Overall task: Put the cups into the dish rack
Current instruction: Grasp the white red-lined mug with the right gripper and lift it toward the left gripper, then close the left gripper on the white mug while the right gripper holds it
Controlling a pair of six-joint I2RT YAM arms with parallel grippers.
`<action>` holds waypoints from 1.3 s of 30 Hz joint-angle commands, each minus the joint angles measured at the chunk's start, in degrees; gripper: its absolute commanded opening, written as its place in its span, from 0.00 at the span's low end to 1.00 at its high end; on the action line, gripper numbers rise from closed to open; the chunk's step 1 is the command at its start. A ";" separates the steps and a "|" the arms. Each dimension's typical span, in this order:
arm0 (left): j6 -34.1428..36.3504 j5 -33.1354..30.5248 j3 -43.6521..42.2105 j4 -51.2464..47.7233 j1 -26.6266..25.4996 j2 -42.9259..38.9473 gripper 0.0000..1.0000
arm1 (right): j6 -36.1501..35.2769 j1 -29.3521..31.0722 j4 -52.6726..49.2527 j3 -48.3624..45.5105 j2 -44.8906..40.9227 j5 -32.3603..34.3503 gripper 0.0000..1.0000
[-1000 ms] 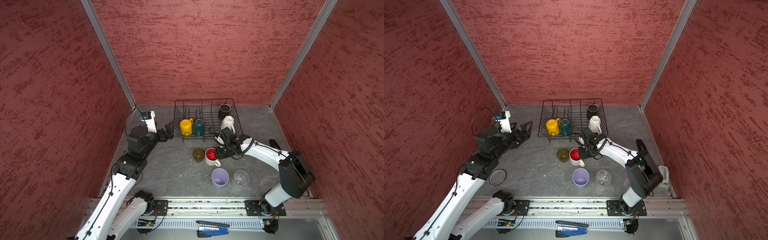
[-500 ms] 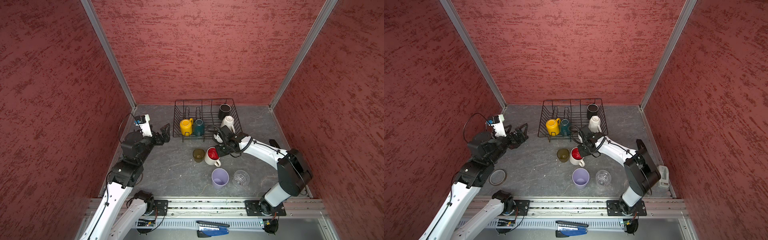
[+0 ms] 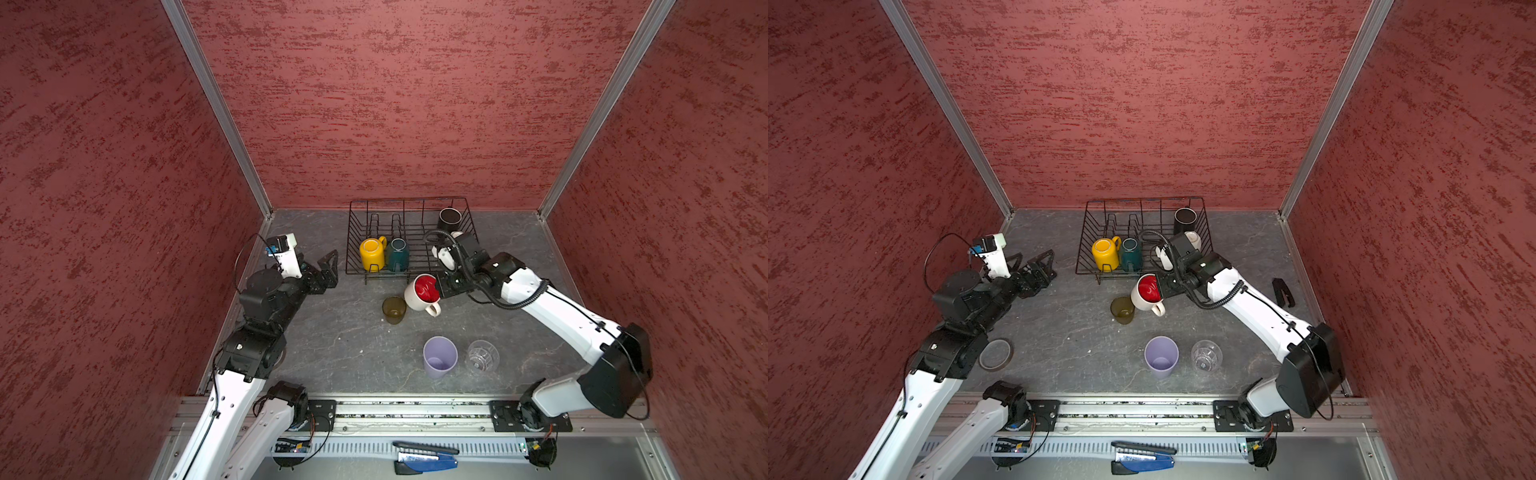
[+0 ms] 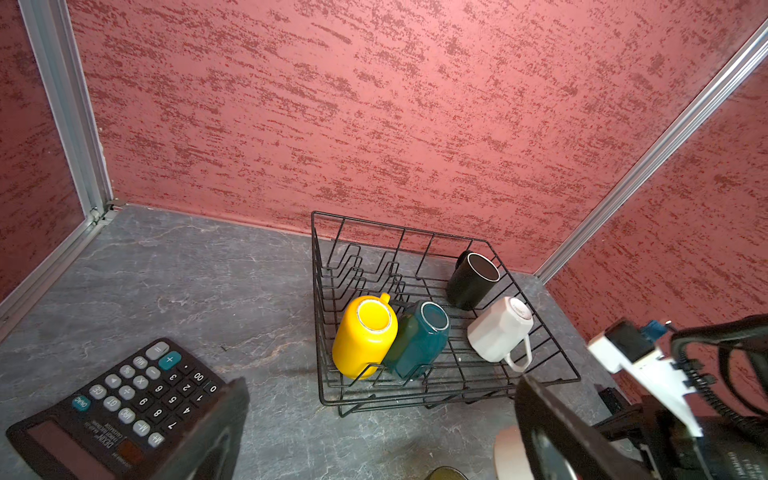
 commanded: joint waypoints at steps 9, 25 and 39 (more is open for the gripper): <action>-0.30 23.88 -12.11 24.83 3.21 -2.33 1.00 | 4.28 -2.16 8.40 5.37 -3.13 -17.15 0.00; -1.00 47.10 -22.49 63.20 1.44 9.52 1.00 | 10.72 -5.98 26.16 3.33 -5.05 -41.16 0.00; -1.43 51.54 -19.07 72.07 -1.32 18.41 1.00 | 12.77 -4.06 32.91 0.31 -4.39 -47.58 0.00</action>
